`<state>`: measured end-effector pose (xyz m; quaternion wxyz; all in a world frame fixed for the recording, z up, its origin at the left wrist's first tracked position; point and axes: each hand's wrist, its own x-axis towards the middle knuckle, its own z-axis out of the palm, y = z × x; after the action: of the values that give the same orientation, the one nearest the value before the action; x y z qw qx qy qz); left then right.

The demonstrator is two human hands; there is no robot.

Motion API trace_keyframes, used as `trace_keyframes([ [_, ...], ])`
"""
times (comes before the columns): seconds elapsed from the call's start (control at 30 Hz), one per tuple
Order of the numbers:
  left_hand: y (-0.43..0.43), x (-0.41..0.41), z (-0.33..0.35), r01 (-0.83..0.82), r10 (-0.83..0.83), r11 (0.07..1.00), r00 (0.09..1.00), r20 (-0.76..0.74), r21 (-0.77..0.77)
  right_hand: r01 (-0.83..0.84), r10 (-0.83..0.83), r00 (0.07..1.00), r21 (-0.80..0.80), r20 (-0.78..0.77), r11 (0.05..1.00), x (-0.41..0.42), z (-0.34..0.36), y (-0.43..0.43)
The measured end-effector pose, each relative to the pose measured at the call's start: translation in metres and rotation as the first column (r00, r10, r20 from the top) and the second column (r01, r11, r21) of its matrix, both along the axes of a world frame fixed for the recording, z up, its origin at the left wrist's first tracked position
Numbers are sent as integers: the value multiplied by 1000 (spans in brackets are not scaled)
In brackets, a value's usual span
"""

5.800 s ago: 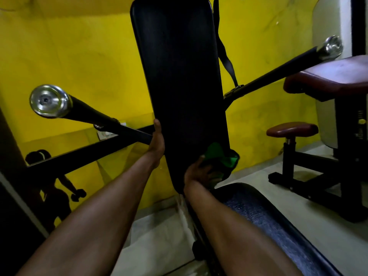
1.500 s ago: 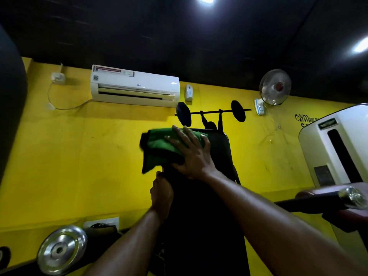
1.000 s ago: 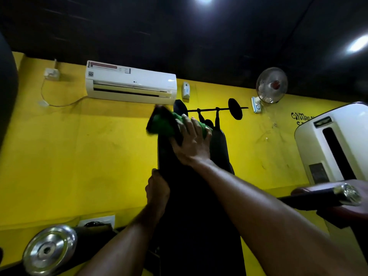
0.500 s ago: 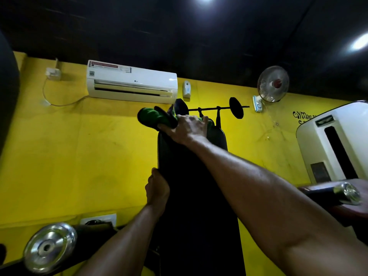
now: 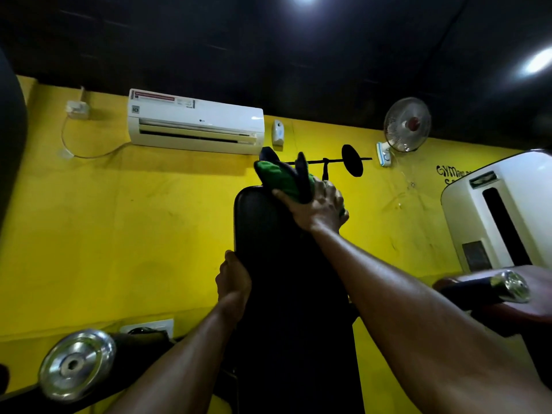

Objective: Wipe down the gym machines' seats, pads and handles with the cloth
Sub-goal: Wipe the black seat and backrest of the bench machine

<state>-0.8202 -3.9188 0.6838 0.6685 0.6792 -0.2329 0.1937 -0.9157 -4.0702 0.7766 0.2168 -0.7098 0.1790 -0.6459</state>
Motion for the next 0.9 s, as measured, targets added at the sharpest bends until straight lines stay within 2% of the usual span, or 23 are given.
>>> trace_keyframes([
  [0.17,0,0,1,38,-42,997,997,-68,-60,-227,188,968,261,165,938,-11,-27,-15],
  [0.23,1,-2,-9,69,-72,996,995,-64,-52,-285,240,955,325,172,901,-12,-48,-21],
  [0.37,-2,5,-49,97,-105,992,988,-116,-77,-332,291,943,446,160,831,-13,-106,-23],
  [0.43,-6,11,-71,121,-136,985,984,-118,-126,-371,317,929,450,194,812,-15,-137,-22],
  [0.53,-10,14,-109,218,-257,928,962,-95,-302,-357,312,934,510,174,783,-11,-188,-22],
  [0.6,-9,12,-131,255,-306,910,945,-114,-328,-335,306,940,562,148,757,-8,-228,-22],
  [0.67,-6,17,-145,344,-409,865,905,-117,-366,-379,353,922,569,162,730,-7,-270,-20],
  [0.8,-1,16,-177,445,-512,835,843,-164,-323,-365,435,899,627,47,688,10,-357,-33],
  [0.87,0,6,-190,328,-358,929,914,-193,-170,-289,442,895,685,-54,669,19,-398,-35],
  [0.9,1,3,-196,269,-282,959,939,-194,-92,-277,453,890,723,-56,633,23,-411,-34],
])
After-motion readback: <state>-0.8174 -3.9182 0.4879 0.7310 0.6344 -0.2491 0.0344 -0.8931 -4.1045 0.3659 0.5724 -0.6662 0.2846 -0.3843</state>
